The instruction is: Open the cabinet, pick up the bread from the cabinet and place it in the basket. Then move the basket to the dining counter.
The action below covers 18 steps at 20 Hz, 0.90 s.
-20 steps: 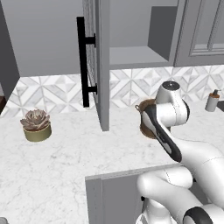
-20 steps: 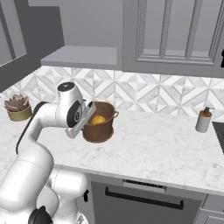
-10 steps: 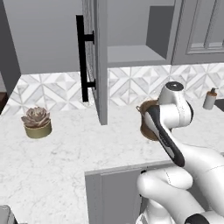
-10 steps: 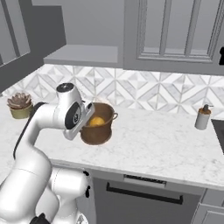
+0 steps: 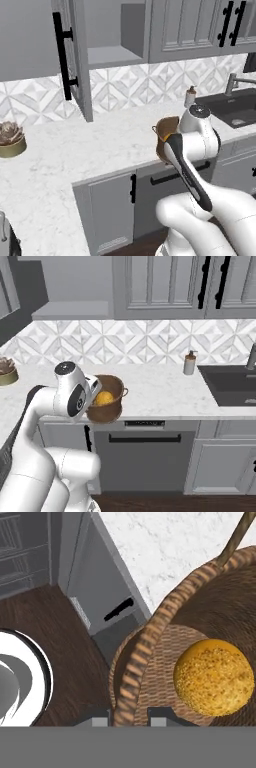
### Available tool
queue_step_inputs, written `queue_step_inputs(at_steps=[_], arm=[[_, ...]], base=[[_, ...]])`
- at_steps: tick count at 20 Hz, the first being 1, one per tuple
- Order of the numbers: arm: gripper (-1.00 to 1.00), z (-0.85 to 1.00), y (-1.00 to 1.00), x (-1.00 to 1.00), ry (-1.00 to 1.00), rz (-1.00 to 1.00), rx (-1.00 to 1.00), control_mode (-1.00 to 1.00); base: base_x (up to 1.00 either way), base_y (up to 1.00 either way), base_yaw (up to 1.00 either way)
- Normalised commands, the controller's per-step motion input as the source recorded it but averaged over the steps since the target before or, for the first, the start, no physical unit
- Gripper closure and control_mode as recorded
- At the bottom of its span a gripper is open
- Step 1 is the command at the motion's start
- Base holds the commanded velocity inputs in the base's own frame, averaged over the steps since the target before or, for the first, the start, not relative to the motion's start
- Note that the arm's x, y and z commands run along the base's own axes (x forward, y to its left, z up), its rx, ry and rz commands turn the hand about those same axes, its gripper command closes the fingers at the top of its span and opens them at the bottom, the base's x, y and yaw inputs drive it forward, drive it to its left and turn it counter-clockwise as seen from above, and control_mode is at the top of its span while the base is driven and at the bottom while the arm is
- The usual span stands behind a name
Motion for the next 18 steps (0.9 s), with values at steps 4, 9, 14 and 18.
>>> queue_step_inputs(at_steps=[4,9,14,18], arm=[[1.0,0.0,0.0,0.0,0.0,0.0,0.0,1.0],[1.0,0.0,0.0,0.0,0.0,0.0,0.0,1.0],[1.0,0.0,0.0,0.0,0.0,0.0,0.0,1.0],[1.0,0.0,0.0,0.0,0.0,0.0,0.0,1.0]], base=[[0.06,0.0,-0.8],[0.07,0.0,-0.82],[0.05,0.0,-0.84],[0.03,0.0,-0.85]])
